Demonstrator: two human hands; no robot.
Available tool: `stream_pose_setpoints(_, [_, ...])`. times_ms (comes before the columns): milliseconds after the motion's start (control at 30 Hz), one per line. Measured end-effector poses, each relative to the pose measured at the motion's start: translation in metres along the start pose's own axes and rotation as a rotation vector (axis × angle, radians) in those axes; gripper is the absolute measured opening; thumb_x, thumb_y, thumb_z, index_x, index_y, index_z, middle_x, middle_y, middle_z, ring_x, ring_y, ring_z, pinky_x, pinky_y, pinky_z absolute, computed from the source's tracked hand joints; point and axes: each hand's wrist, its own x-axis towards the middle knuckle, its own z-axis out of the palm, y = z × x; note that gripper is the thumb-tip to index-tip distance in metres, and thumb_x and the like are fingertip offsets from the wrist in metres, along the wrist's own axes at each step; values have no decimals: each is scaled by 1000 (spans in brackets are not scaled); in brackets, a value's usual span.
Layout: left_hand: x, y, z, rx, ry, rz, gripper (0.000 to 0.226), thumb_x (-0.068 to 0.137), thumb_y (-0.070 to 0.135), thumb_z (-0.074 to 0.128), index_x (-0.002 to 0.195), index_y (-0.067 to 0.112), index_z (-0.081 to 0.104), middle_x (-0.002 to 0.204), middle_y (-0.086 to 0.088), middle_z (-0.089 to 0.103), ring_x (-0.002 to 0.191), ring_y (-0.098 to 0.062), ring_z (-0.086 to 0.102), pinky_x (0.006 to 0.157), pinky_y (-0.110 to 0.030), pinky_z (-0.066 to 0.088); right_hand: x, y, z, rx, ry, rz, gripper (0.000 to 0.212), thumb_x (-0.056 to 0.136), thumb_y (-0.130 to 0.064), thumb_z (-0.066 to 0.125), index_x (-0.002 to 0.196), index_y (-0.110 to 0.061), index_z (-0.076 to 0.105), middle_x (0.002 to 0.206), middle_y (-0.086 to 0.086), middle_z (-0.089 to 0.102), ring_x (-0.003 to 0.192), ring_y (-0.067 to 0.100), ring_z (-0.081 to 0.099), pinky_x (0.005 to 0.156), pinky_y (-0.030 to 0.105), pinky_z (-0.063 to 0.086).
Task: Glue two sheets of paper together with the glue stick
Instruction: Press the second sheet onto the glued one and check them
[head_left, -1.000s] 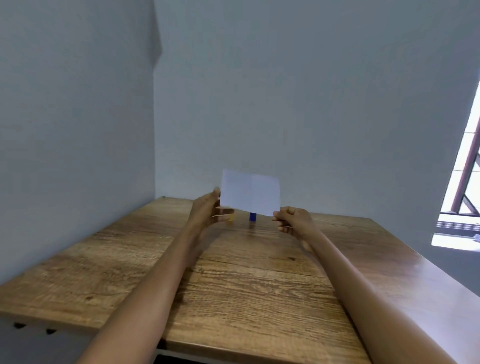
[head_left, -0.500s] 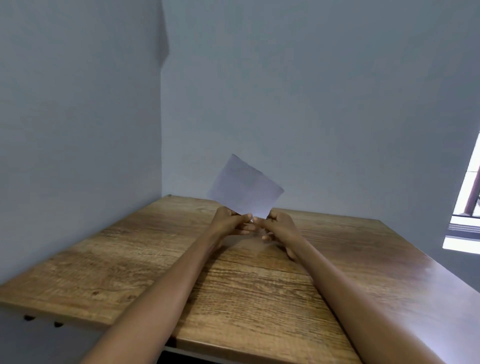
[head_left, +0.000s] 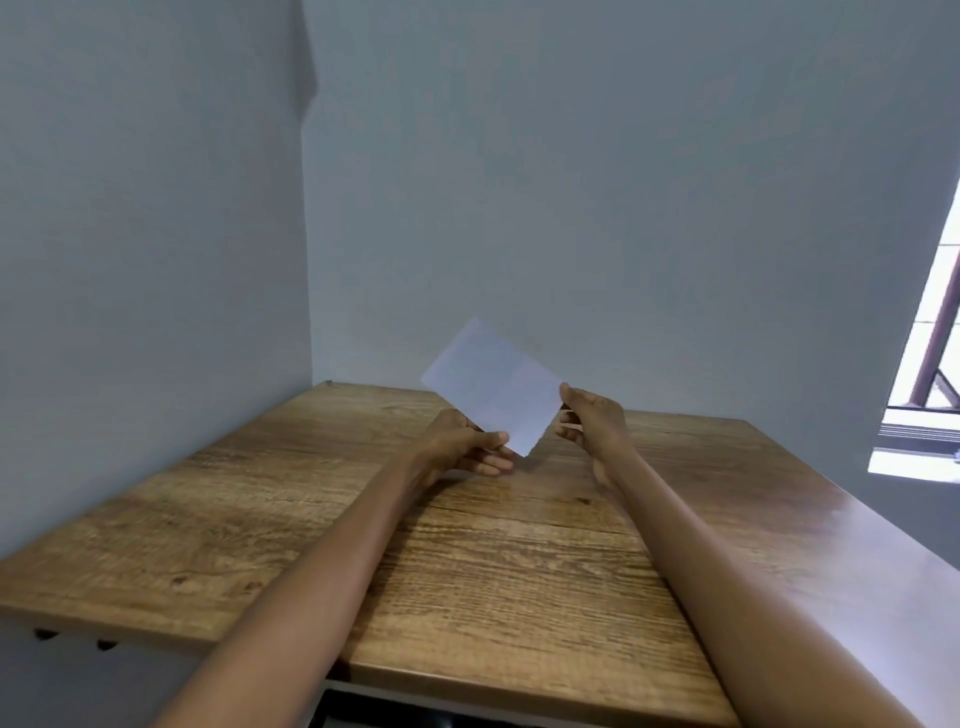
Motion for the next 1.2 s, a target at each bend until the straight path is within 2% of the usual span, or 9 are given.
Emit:
stream_pose_setpoints(133, [-1,0,-4,21,11,-16,29,84,9,69,111,2,60,85,-15,74,73,-22,73,60,-26,59,0,0,4,55,-11,29,32,96,-35,50,89,-9,67,75,3,68,65,13,66,57,23,54])
stream_pose_setpoints(233, [-1,-1,-7,29,33,-21,27,84,9,69,109,1,61,81,-12,74,72,-21,73,59,-25,59,0,1,0,-19,-103,-3,36,88,-47,58,98,-14,69,82,-4,74,72,10,71,62,22,55])
stream_pose_setpoints(400, [-1,0,-9,51,18,-39,32,83,11,70,110,-3,61,76,-10,76,69,-20,73,56,-22,57,1,8,2,-154,-189,4,19,85,-29,68,95,-13,69,90,3,72,67,4,68,59,17,53])
stream_pose_setpoints(567, [-1,0,-7,84,-8,-26,32,82,9,70,112,2,59,79,-8,76,63,-19,72,51,-21,55,0,5,3,-122,-99,40,37,94,-47,47,98,-18,69,91,2,72,78,15,69,57,21,53])
stream_pose_setpoints(700, [-4,-2,-11,184,-16,-32,25,81,12,71,102,1,62,78,-7,75,47,-11,63,42,-18,48,0,4,-2,-195,-165,-49,32,87,-35,64,112,-15,67,93,-2,72,78,8,69,60,18,53])
stream_pose_setpoints(800, [-5,0,-12,227,-40,-33,15,83,14,70,93,5,64,61,1,73,40,-7,58,39,-17,45,0,5,-3,-235,-128,-80,24,89,-24,62,101,-5,71,81,-2,72,62,2,66,56,15,52])
stream_pose_setpoints(967, [-6,-1,-13,229,-41,-32,10,83,13,69,86,5,65,54,3,70,38,-7,56,37,-16,42,-3,2,2,-183,-61,-7,37,95,-47,45,87,-19,68,83,0,72,74,13,69,61,23,56])
stream_pose_setpoints(1100, [-7,-1,-17,223,-29,-30,13,83,12,69,92,3,64,60,2,72,38,-7,55,35,-16,40,-3,3,-2,-338,-169,-86,25,85,-43,63,94,-20,70,79,-7,72,67,4,67,59,17,53])
stream_pose_setpoints(1200, [-9,1,-15,246,-76,-44,7,85,13,66,85,6,64,52,4,68,35,-5,52,34,-15,39,-4,7,-2,-355,-165,-78,22,88,-38,61,82,-20,71,74,-7,72,68,8,66,57,19,51])
